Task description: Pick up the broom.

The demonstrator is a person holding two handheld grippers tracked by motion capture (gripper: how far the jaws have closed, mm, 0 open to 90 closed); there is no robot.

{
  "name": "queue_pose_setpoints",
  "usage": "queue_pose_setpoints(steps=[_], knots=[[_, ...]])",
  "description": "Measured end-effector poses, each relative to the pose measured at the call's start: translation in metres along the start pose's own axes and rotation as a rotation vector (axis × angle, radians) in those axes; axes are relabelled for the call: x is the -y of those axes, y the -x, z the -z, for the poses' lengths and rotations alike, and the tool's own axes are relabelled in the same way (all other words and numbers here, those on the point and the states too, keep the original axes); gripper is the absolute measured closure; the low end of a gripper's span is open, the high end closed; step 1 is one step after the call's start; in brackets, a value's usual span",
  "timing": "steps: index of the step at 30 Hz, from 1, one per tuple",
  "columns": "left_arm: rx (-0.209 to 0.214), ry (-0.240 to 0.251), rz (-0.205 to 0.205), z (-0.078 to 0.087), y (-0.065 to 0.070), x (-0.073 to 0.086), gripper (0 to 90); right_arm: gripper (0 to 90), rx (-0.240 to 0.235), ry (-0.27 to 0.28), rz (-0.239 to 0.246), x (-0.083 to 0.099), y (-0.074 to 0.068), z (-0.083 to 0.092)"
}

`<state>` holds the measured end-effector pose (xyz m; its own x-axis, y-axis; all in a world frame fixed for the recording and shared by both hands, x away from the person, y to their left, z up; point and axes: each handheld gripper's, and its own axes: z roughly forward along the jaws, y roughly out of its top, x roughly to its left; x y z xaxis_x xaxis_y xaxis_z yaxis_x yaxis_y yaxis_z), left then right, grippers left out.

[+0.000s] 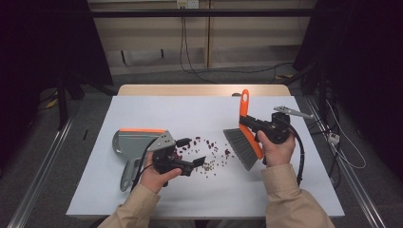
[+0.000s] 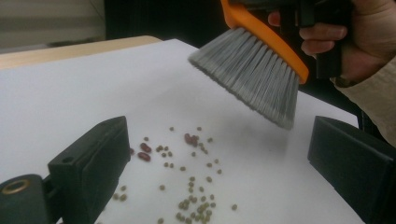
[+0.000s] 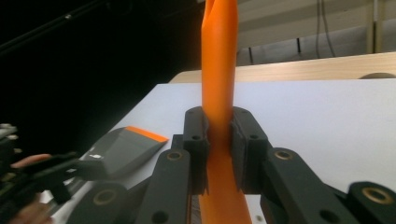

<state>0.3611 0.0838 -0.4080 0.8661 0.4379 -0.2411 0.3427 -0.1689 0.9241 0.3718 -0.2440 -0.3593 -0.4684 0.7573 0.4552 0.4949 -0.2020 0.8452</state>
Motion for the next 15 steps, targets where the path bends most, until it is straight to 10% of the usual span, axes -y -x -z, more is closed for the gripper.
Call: queue_pose_setpoints(steps=[15], knots=[[0.046,-0.053,0.023,-0.043,-0.007,-0.002,20.2,78.1,-0.138,-0.057,0.031,0.005,-0.037,-0.04]])
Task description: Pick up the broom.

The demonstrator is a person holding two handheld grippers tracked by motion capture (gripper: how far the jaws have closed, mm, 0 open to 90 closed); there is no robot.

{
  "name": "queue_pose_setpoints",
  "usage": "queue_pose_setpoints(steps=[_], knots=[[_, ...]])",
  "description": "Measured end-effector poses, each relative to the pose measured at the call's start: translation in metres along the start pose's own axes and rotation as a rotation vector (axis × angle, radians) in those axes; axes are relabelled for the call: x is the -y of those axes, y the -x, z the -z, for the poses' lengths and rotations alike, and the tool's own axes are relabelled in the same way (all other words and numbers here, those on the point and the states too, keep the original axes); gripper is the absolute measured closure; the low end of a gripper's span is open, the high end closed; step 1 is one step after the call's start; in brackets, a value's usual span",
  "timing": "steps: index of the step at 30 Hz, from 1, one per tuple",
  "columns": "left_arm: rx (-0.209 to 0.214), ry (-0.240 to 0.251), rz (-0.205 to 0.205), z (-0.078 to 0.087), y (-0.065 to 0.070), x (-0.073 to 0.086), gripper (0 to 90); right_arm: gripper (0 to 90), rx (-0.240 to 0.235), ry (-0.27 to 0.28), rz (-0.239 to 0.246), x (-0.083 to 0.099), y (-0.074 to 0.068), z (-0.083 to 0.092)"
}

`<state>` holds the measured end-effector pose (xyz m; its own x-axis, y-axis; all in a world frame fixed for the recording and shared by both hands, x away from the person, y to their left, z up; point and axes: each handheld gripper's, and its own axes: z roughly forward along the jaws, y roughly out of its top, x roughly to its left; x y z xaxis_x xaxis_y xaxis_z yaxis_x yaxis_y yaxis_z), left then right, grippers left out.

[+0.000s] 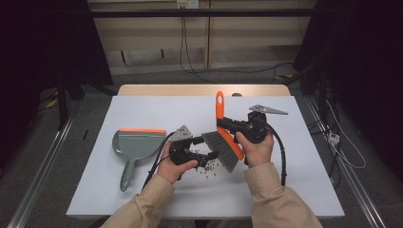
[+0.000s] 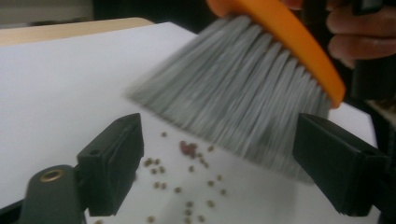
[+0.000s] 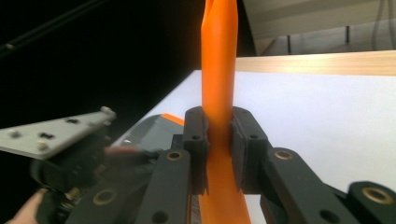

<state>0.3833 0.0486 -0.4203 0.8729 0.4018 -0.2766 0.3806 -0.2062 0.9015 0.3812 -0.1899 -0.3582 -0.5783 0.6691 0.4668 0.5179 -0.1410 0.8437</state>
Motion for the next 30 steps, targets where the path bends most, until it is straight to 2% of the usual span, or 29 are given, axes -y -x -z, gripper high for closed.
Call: queue_pose_setpoints(steps=[2,3,6,7,9,13,16,19,21,22,24,26,28,30], knots=[[0.017,-0.007,0.014,-0.002,0.001,0.0,24.3,78.1,-0.023,-0.006,0.0,0.0,-0.003,-0.005],[0.008,-0.018,0.014,-0.002,0.001,0.001,25.3,78.1,-0.03,-0.01,0.005,0.0,-0.005,-0.007],[0.033,-0.031,0.021,0.001,-0.002,0.001,40.7,78.0,-0.035,-0.008,0.023,-0.001,-0.008,-0.009],[0.054,-0.031,0.035,0.003,-0.004,0.001,43.1,78.1,-0.04,-0.003,0.023,-0.001,-0.009,-0.008],[0.063,-0.025,0.039,0.004,-0.005,0.0,43.7,78.1,-0.054,0.001,0.018,-0.002,-0.008,-0.007],[0.049,-0.014,0.035,0.006,-0.005,-0.001,37.1,78.1,-0.069,0.008,0.009,-0.004,-0.009,-0.006],[0.036,-0.001,0.048,0.006,-0.007,-0.002,25.2,78.1,-0.088,0.015,0.011,-0.004,-0.011,-0.006],[0.031,-0.006,0.044,0.007,-0.01,-0.003,17.4,78.1,-0.11,0.013,0.02,-0.005,-0.014,-0.007],[0.034,0.001,0.042,0.008,-0.011,-0.004,13.2,78.1,-0.119,0.011,0.016,-0.007,-0.015,-0.008],[0.049,0.004,0.04,0.008,-0.011,-0.005,12.5,78.1,-0.127,0.009,0.014,-0.007,-0.015,-0.008],[0.073,0.018,0.008,0.01,-0.01,-0.008,16.5,78.1,-0.144,0.0,0.01,-0.007,-0.016,-0.01],[0.102,0.009,-0.024,0.012,-0.009,-0.011,28.9,78.0,-0.14,-0.002,0.022,-0.007,-0.017,-0.012],[0.134,0.022,-0.025,0.013,-0.007,-0.012,38.6,78.0,-0.158,-0.01,0.015,-0.006,-0.016,-0.015],[0.138,0.025,-0.034,0.015,-0.006,-0.013,47.1,77.9,-0.158,-0.013,0.018,-0.006,-0.015,-0.016]])
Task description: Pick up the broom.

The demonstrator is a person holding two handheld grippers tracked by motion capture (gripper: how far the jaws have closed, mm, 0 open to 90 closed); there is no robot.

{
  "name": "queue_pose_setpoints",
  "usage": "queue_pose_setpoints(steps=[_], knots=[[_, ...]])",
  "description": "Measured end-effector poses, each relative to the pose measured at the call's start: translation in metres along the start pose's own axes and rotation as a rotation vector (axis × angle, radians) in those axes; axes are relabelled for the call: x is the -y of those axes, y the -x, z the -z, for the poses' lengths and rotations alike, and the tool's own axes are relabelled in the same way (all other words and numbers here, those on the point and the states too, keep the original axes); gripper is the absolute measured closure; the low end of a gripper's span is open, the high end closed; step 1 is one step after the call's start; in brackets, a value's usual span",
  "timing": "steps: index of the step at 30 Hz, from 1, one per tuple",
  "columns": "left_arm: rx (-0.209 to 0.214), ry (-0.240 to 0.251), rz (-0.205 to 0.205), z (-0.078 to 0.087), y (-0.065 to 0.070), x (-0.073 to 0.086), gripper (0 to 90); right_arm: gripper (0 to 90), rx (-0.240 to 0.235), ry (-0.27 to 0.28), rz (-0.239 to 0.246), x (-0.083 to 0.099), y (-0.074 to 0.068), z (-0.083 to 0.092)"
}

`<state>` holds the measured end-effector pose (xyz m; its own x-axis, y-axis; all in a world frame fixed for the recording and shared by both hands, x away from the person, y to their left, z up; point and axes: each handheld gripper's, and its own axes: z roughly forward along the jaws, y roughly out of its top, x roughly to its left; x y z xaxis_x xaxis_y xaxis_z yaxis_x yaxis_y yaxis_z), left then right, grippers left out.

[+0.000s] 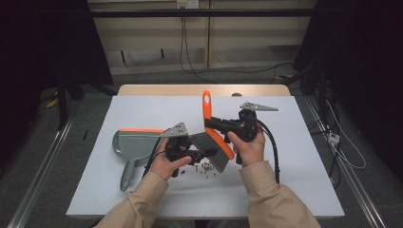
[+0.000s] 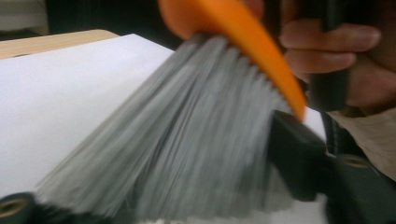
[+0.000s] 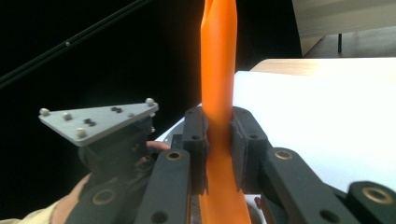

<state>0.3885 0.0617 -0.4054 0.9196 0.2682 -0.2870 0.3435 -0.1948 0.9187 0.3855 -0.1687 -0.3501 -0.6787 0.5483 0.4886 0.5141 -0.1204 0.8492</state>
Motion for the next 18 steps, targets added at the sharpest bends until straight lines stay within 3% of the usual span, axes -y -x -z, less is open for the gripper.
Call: queue_pose_setpoints(steps=[5,6,12,15,18], knots=[[0.013,0.004,-0.017,0.008,0.001,-0.002,77.0,74.8,-0.017,-0.004,-0.002,0.001,0.003,-0.002],[0.008,-0.002,-0.024,0.008,0.001,-0.002,79.7,74.3,-0.028,-0.003,0.002,0.001,0.003,-0.003],[0.003,-0.01,-0.019,0.015,-0.002,-0.002,83.7,71.4,-0.063,-0.005,0.058,0.002,0.002,-0.005],[0.0,0.001,-0.015,0.018,-0.001,-0.003,84.4,49.0,-0.04,-0.004,0.142,0.003,0.0,-0.006],[-0.002,0.009,-0.009,0.019,-0.001,-0.004,84.5,42.2,-0.032,-0.02,0.204,0.005,-0.001,-0.004]])
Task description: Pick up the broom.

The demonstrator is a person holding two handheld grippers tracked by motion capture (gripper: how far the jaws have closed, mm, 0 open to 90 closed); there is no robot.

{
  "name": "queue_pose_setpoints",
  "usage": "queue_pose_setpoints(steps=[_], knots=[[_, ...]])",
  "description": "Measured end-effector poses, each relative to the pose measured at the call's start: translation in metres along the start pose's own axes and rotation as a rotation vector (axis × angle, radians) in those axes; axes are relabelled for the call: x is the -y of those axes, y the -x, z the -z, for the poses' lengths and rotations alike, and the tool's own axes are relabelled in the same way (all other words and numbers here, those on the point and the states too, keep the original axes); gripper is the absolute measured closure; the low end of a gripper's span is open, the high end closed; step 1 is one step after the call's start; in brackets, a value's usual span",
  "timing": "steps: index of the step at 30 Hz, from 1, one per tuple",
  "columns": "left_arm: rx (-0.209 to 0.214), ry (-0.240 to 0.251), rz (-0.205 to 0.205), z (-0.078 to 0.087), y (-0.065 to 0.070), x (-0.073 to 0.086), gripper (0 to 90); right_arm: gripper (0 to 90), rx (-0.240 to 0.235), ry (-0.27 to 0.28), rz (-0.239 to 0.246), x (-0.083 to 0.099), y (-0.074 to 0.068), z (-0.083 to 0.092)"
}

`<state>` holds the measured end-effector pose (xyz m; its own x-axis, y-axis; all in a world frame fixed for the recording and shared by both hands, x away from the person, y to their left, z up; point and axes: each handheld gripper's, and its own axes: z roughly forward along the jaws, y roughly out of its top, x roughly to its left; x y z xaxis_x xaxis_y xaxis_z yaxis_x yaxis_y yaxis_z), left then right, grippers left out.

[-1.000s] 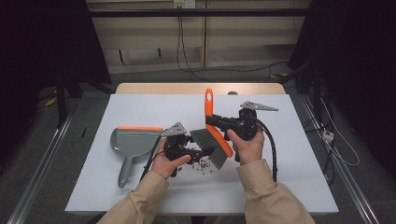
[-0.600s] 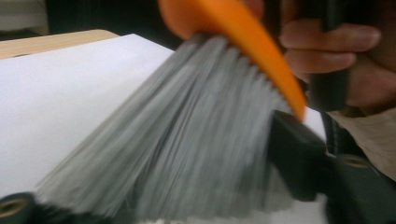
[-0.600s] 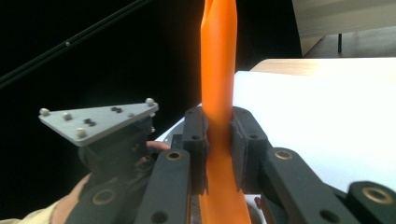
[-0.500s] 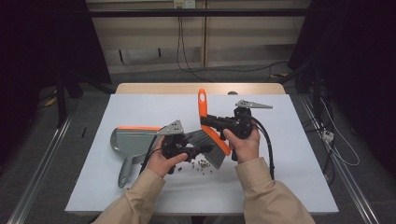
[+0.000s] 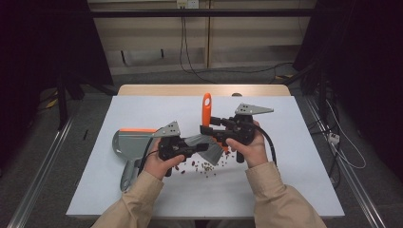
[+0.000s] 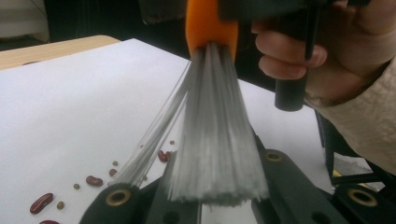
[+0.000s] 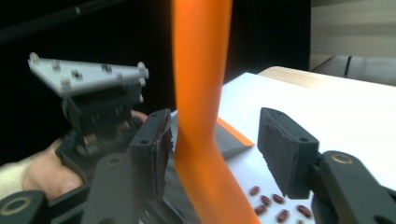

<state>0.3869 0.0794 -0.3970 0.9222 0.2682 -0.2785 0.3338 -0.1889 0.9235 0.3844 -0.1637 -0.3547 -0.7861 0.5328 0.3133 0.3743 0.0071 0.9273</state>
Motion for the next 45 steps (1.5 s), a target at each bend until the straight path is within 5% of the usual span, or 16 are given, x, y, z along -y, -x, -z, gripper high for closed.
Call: queue_pose_setpoints(steps=[3,16,29,45], knots=[[-0.008,-0.004,-0.002,0.001,0.0,0.0,84.5,34.3,-0.005,0.002,0.018,0.001,0.004,0.005],[-0.015,0.02,0.012,0.008,-0.005,-0.001,84.4,32.6,-0.033,-0.053,0.01,0.018,0.014,0.012],[-0.009,0.049,0.021,0.01,-0.007,-0.002,84.4,46.8,-0.124,-0.089,-0.101,0.023,0.023,0.008],[0.01,0.052,0.004,0.006,-0.007,-0.001,83.3,62.0,-0.132,-0.106,-0.08,0.021,0.022,0.013]])
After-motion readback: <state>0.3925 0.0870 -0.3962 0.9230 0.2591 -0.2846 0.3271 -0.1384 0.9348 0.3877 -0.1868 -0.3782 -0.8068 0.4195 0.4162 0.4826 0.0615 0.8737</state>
